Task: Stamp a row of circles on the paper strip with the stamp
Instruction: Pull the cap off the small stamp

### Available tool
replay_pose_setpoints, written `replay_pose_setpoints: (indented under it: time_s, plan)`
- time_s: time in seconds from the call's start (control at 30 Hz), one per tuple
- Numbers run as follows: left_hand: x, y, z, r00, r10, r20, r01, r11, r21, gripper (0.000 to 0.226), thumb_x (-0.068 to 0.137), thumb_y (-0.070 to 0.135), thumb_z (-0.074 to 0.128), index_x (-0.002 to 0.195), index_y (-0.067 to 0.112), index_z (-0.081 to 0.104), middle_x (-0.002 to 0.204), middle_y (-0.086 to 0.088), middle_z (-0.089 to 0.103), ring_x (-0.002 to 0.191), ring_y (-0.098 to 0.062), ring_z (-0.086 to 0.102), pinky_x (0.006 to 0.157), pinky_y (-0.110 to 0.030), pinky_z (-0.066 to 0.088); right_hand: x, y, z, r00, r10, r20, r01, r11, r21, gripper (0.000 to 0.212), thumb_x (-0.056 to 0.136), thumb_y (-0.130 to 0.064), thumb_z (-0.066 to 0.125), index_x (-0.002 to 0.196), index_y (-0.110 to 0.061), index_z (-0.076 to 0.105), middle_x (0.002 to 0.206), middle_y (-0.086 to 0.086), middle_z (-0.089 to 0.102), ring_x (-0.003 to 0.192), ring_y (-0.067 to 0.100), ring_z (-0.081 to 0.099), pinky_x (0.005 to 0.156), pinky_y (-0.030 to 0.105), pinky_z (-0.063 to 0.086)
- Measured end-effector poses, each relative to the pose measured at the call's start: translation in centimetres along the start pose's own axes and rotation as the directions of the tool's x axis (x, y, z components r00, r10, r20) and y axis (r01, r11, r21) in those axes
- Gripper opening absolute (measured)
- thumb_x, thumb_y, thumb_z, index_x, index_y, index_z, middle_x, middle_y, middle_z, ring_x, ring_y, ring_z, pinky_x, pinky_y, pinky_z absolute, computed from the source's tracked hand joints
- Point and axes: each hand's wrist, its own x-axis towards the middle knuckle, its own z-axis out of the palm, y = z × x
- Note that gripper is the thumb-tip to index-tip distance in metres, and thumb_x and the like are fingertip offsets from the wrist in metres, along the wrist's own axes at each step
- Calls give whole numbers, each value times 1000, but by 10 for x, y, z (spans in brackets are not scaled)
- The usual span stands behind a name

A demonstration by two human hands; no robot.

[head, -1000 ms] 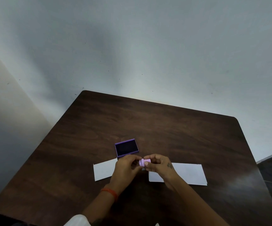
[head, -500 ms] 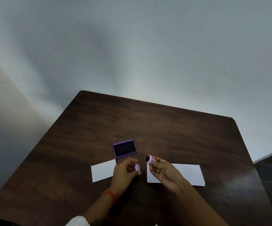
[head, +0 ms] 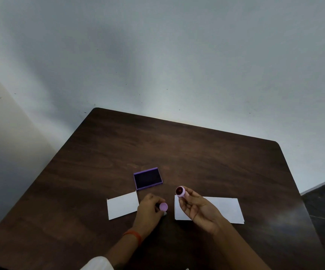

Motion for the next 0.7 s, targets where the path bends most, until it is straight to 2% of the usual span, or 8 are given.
replay_pose_setpoints:
  time_s: [0.07,0.2,0.37,0.5,0.6,0.7]
  plan:
    - [0,-1,-2,1000,9,-1,-9,1000,21,32,76,18,72,106,22,64,115,4,58,88,-3,53,80,-12,42,0,-1,1,1000,0,9,0,1000,2,24,69,0,62,89,-5,73,94,15,74,80,21,72,63,27,60]
    - [1,0,-9,998,18,-58,-18,1000,-5,31,78,21,71,107,22,63,113,3,59,79,-3,55,68,-7,40,0,-3,4,999,-21,31,20,1000,11,25,68,1,62,89,-5,73,92,14,75,77,19,72,62,25,60]
    - [5,0,-30,982,64,-179,-62,998,14,34,78,21,71,111,22,61,113,4,57,73,-5,56,70,-11,40,1,-3,10,996,-54,77,51,998,35,26,69,3,59,91,-5,70,94,14,74,84,21,69,66,27,60]
    - [14,-10,-47,964,48,-263,-48,999,8,38,76,20,72,112,21,61,112,3,57,72,-3,53,68,-10,38,3,-4,16,993,-71,95,66,996,55,16,73,-2,60,84,-6,71,97,17,73,89,25,70,67,30,60]
    - [20,-20,-56,947,44,-319,-37,999,28,40,74,18,74,112,19,61,112,-1,58,83,-7,52,75,-18,42,4,-3,18,992,-80,95,77,996,39,14,72,-1,61,78,-8,72,94,15,74,89,24,70,66,29,60]
    - [27,-30,-63,942,28,-333,-11,998,54,46,74,19,74,117,20,58,120,-2,55,106,-15,51,90,-29,44,7,-3,20,993,-87,86,83,996,43,20,71,0,61,86,-7,72,94,14,74,89,23,70,66,29,60]
